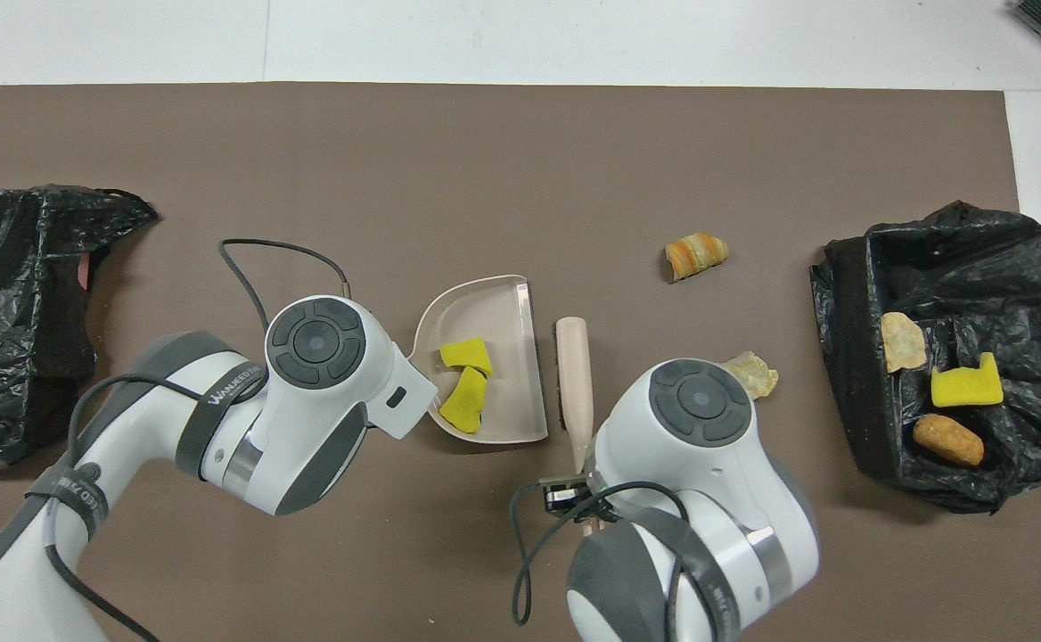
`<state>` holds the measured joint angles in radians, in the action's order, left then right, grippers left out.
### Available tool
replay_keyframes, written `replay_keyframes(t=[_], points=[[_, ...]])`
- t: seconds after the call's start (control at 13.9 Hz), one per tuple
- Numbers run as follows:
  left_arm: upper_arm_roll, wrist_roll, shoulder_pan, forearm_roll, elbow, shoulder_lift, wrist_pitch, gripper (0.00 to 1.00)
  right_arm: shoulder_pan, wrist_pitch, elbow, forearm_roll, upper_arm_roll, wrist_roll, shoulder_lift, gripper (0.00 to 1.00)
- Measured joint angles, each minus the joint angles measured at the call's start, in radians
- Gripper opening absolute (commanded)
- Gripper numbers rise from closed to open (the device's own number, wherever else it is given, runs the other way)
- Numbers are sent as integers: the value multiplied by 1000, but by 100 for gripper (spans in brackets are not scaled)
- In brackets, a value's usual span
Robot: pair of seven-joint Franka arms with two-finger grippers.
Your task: Sweep and dump trash in bin
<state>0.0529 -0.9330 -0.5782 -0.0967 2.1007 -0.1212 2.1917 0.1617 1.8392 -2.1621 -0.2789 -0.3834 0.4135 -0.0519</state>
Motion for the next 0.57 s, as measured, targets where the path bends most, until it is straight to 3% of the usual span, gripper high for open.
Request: replay_keyframes(t=[0.57], points=[[-1, 21, 0, 0, 1, 0, 0, 0, -194, -76, -79, 265, 2, 77, -86, 0]])
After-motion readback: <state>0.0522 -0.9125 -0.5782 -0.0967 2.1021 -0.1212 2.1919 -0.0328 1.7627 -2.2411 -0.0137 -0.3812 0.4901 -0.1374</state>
